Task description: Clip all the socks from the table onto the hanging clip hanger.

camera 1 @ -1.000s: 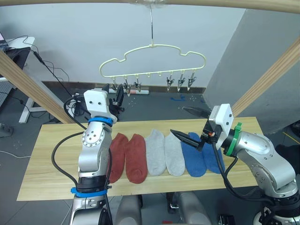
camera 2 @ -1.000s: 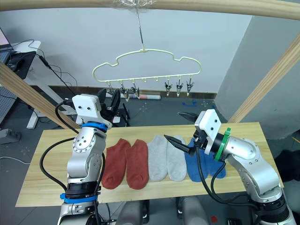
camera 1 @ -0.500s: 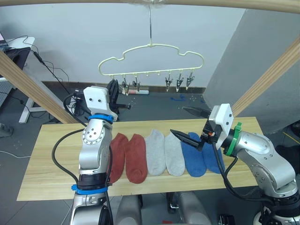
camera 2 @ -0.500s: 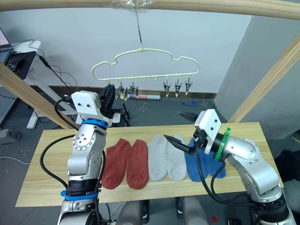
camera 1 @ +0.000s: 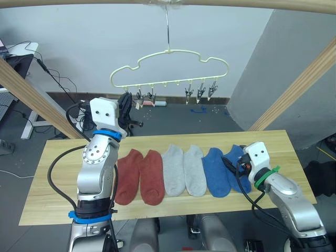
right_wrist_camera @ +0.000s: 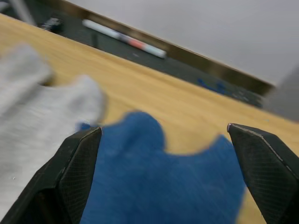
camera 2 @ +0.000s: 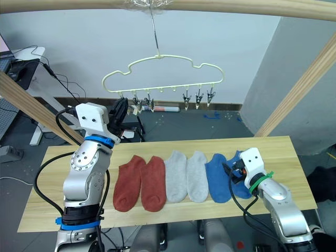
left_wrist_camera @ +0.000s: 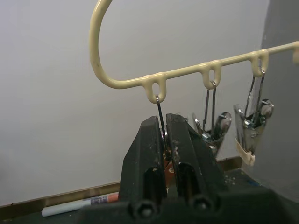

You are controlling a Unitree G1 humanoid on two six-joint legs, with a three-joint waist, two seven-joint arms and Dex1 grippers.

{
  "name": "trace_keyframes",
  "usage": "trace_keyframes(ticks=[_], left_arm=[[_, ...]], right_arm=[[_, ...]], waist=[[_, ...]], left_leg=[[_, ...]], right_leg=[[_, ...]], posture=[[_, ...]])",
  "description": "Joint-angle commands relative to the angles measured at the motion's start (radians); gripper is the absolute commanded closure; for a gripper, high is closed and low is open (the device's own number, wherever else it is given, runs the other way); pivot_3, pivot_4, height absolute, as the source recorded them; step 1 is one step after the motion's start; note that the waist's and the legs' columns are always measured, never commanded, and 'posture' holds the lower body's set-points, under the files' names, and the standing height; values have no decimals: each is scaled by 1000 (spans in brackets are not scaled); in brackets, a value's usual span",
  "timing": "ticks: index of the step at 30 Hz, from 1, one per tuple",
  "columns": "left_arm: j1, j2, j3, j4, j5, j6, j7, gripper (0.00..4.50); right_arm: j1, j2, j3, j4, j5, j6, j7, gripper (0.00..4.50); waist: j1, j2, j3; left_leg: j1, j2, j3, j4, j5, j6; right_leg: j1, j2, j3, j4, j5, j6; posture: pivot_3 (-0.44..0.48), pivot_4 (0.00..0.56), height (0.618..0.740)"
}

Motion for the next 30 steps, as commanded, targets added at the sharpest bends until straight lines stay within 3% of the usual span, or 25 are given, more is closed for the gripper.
trace_keyframes(ticks=[1,8,10,12,21,22,25,30], left_arm=[[-16,28,25,-45,-55,41,-37,4486],[-35,57,36,-68,-87,90,-57,4486],[-35,65,37,-69,-93,100,-61,4500],[-36,72,39,-71,-100,111,-64,4500],[-50,94,54,-78,-185,204,-107,4500],[-50,96,55,-80,-194,213,-110,4500],[-56,108,55,-85,-225,244,-127,4500],[-68,117,65,-88,-274,296,-142,4500]], right_arm=[[-41,38,-36,152,-43,-93,-63,0],[-131,116,-110,415,1,-96,-88,0],[-139,131,-124,444,17,-71,-85,369],[-139,142,-135,457,29,-47,-83,942],[-105,111,-90,392,-10,-115,-15,4286],[-99,96,-70,364,-25,-135,6,4478],[-100,24,30,202,-85,-190,100,4478],[-228,-21,186,16,-120,-79,220,4478]], waist=[[1,1,1],[5,2,1],[4,2,1],[5,2,1],[6,2,1],[6,3,1],[4,5,4],[-6,6,9]], left_leg=[[0,0,0,0,0,0],[-1,0,1,0,1,-1],[-1,0,1,0,1,-2],[-1,0,1,0,1,-2],[0,0,1,0,1,-1],[0,0,1,0,1,-1],[-1,-1,1,0,1,-2],[-1,0,2,0,1,-2]], right_leg=[[0,0,0,0,0,0],[0,0,1,0,0,0],[0,0,1,-1,0,0],[0,0,2,-1,0,0],[0,0,1,0,0,0],[0,0,1,0,0,0],[0,0,2,-1,0,0],[-2,1,2,0,0,1]], posture=[[-76,310,740],[-57,312,740],[-54,312,740],[-53,312,740],[-66,311,740],[-67,311,740],[-71,315,740],[-75,320,740]])
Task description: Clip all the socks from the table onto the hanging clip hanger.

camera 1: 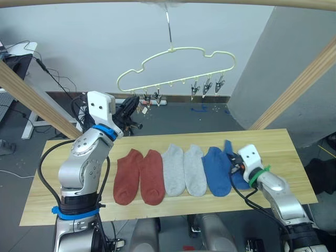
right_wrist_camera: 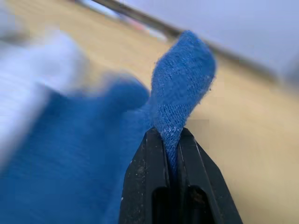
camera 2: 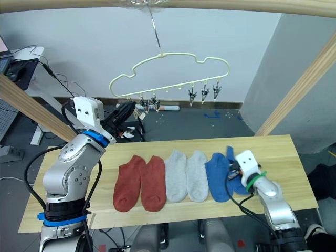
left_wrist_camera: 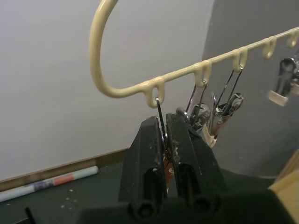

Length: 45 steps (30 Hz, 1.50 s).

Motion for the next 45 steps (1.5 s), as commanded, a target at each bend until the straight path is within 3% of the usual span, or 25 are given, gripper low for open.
trace_keyframes(ticks=[1,9,16,38,39,45], left_arm=[[-20,14,23,-50,-51,29,-18,4500],[-31,17,19,-64,-84,73,-16,4500],[-22,9,22,-77,-102,96,-4,4500],[7,-6,27,-78,-109,117,19,4500],[8,-6,32,-75,-112,122,27,3942],[13,-3,39,-80,-120,137,39,2112]], right_arm=[[-112,5,103,-113,-17,85,84,4478],[-412,143,272,79,-74,123,146,4478],[-560,304,296,245,-118,60,87,4478],[-580,398,255,228,-81,7,80,4478],[-582,403,254,230,-79,8,80,4500],[-581,422,250,234,-74,5,85,4500]], waist=[[2,0,3],[10,-2,9],[10,-3,9],[8,-2,9],[8,-2,9],[9,-3,9]], left_leg=[[0,0,-1,0,0,0],[-3,0,-2,1,1,-1],[-5,0,-3,1,0,-1],[-5,0,-6,2,0,-1],[-5,0,-6,2,0,-1],[-6,0,-6,2,0,-1]], right_leg=[[0,1,-1,1,0,0],[0,-2,-2,-1,0,0],[-1,-3,-4,-1,3,-4],[-1,-3,-6,1,3,-5],[-1,-3,-6,1,3,-5],[-1,-3,-7,1,3,-5]], posture=[[-76,319,740],[-70,313,740],[-64,302,740],[-67,299,740],[-67,299,740],[-64,299,740]])
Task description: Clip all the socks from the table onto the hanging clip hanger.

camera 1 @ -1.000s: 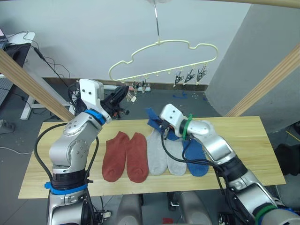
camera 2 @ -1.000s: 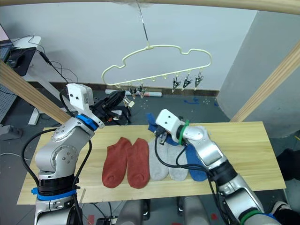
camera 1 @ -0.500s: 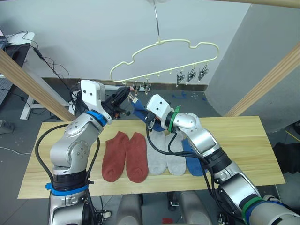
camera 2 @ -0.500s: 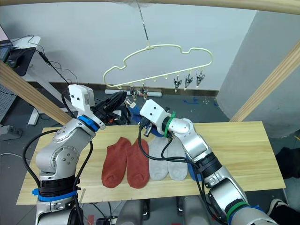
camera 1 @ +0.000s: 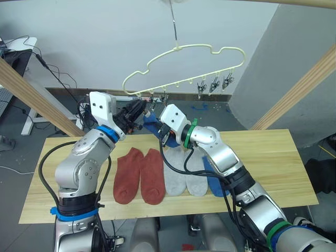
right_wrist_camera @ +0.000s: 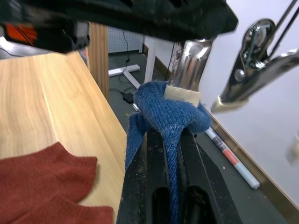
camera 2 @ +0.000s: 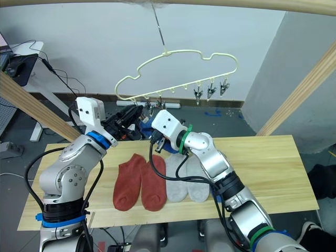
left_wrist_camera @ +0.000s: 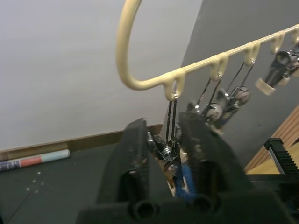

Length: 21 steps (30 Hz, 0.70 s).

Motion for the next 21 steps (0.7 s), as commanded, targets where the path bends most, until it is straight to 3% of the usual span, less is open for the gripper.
trace_keyframes(ticks=[1,2,3,11,14,21], left_arm=[[9,6,10,-42,-19,-2,-7,1823],[11,9,10,-47,-18,-1,-10,1544],[15,13,9,-51,-15,-1,-12,1521],[73,40,-4,-96,65,-68,-1,1521],[100,47,-34,-104,134,-133,-6,1521],[136,5,-145,-63,363,-387,27,1521]], right_arm=[[-8,13,-11,-32,22,-22,15,4500],[-8,16,-12,-30,23,-19,13,4500],[-7,18,-14,-29,24,-15,13,3960],[11,-9,-1,-43,10,14,41,1543],[39,-52,-7,-94,2,25,53,1543],[168,-228,-69,-388,51,116,126,1543]], waist=[[0,0,0],[0,0,0],[0,0,0],[1,0,0],[2,0,0],[5,0,0]], left_leg=[[0,0,0,0,0,0],[0,0,0,0,0,0],[0,0,0,0,0,0],[0,0,0,0,0,0],[0,0,0,0,0,0],[-1,-1,0,1,-1,1]], right_leg=[[0,0,0,0,0,0],[0,0,0,0,0,0],[0,0,0,0,0,0],[0,0,0,0,0,0],[0,0,0,0,0,0],[0,-2,-1,-1,0,0]], posture=[[-64,299,740],[-64,299,740],[-64,299,740],[-54,289,740],[-56,290,740],[-67,294,740]])
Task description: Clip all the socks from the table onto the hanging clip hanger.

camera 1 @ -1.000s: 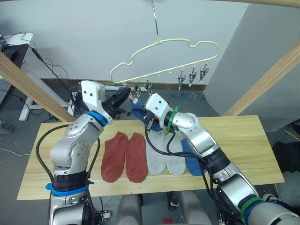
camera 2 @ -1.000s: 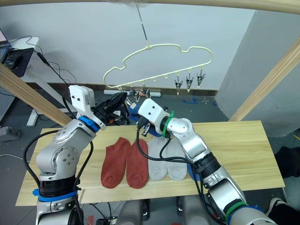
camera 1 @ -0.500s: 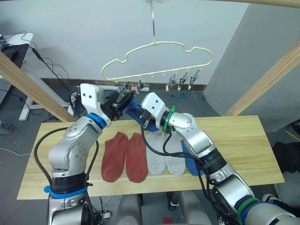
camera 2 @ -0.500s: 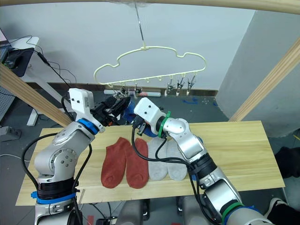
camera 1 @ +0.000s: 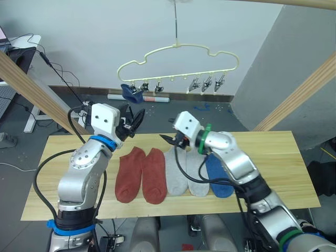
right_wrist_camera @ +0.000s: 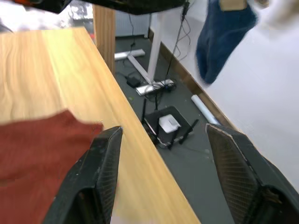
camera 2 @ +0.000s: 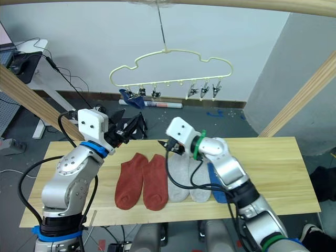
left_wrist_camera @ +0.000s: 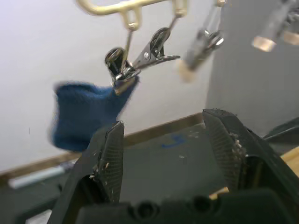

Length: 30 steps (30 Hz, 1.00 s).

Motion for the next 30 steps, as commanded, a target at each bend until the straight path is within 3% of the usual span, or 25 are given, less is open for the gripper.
trace_keyframes(ticks=[1,6,13,30], left_arm=[[4,-28,-45,4,94,-126,24,1521],[4,-79,-85,52,145,-205,30,1521],[-31,-134,-104,127,188,-277,47,1521],[-211,-190,-79,412,233,-429,85,1521]], right_arm=[[46,-59,-50,-179,56,42,49,1543],[99,-149,-119,-342,120,143,73,1543],[126,-160,-168,-456,179,228,29,1543],[148,-182,-197,-497,219,272,-36,1543]], waist=[[-2,0,0],[-10,0,0],[-11,0,0],[-12,0,0]], left_leg=[[0,0,0,0,-1,1],[1,0,0,0,-1,2],[1,1,-1,1,-1,2],[-1,1,0,10,-3,6]], right_leg=[[0,0,0,0,0,0],[0,0,-1,1,0,0],[0,2,-1,2,0,0],[1,2,0,3,-1,7]], posture=[[-87,299,740],[-104,303,740],[-131,306,740],[-152,305,740]])
